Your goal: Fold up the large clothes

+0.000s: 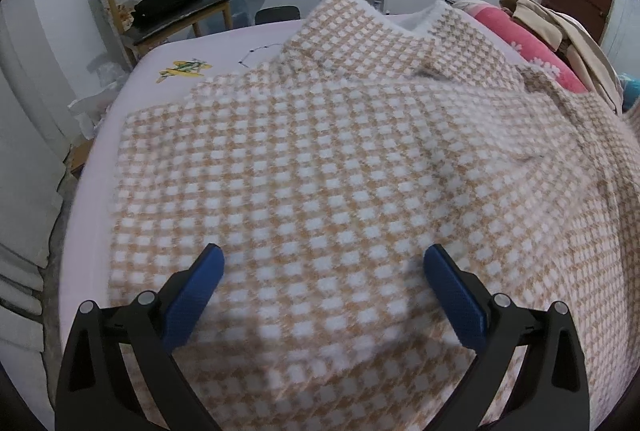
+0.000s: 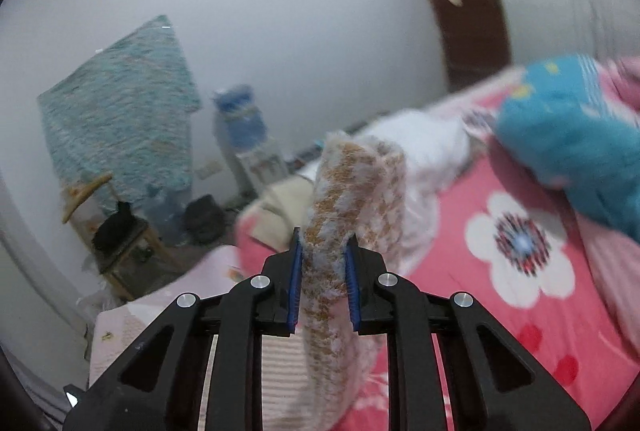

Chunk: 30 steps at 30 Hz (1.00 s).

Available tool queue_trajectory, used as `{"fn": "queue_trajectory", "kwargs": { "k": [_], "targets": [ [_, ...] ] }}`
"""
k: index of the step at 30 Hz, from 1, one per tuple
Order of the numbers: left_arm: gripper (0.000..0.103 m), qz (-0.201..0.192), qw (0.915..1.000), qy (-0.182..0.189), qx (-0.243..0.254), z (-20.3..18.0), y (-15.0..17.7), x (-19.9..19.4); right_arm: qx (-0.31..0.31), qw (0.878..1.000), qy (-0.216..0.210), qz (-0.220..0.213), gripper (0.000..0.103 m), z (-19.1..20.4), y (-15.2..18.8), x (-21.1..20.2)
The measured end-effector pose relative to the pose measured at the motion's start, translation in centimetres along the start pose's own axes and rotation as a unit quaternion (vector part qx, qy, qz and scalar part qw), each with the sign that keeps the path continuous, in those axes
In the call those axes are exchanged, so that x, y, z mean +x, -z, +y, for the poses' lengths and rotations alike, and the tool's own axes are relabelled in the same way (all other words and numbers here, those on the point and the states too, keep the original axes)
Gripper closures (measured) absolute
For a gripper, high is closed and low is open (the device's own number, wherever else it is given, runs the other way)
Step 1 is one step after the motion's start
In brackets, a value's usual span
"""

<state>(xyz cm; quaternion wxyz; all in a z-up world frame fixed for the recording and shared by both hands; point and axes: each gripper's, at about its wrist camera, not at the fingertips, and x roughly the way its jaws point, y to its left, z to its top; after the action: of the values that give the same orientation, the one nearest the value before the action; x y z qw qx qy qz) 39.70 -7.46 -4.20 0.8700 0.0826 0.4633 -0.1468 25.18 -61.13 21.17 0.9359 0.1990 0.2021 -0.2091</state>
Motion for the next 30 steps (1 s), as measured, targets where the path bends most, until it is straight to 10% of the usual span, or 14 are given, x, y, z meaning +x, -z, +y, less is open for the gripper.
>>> {"fn": "queue_trajectory", "kwargs": {
  "k": [12,18,21,23,25,30],
  "targets": [
    [0.02,-0.042,0.9977,0.022,-0.049,5.4,2.4,-6.5,-0.144,0.983,-0.116,-0.022,0.087,18.0,2.1,-2.0],
    [0.031,-0.062,0.9939,0.052,-0.075,8.5,4.6,-10.3,-0.213,0.951,-0.225,0.018,0.087,28.1,8.3,-2.9],
    [0.032,-0.064,0.9924,0.07,-0.077,9.2,5.8,-11.5,-0.257,0.913,-0.304,0.093,0.067,32.7,12.9,-2.5],
    [0.033,-0.064,0.9907,0.089,-0.082,9.7,6.4,-12.0,-0.274,0.894,-0.333,0.121,0.032,34.3,15.3,-2.4],
    [0.034,-0.065,0.9881,0.107,-0.089,10.2,6.9,-12.3,-0.299,0.882,-0.342,0.122,0.032,34.7,17.1,-2.4],
    [0.038,-0.071,0.9828,0.142,-0.094,10.9,6.5,-12.1,-0.291,0.897,-0.302,0.14,0.027,31.0,17.5,0.3]
  ]
}}
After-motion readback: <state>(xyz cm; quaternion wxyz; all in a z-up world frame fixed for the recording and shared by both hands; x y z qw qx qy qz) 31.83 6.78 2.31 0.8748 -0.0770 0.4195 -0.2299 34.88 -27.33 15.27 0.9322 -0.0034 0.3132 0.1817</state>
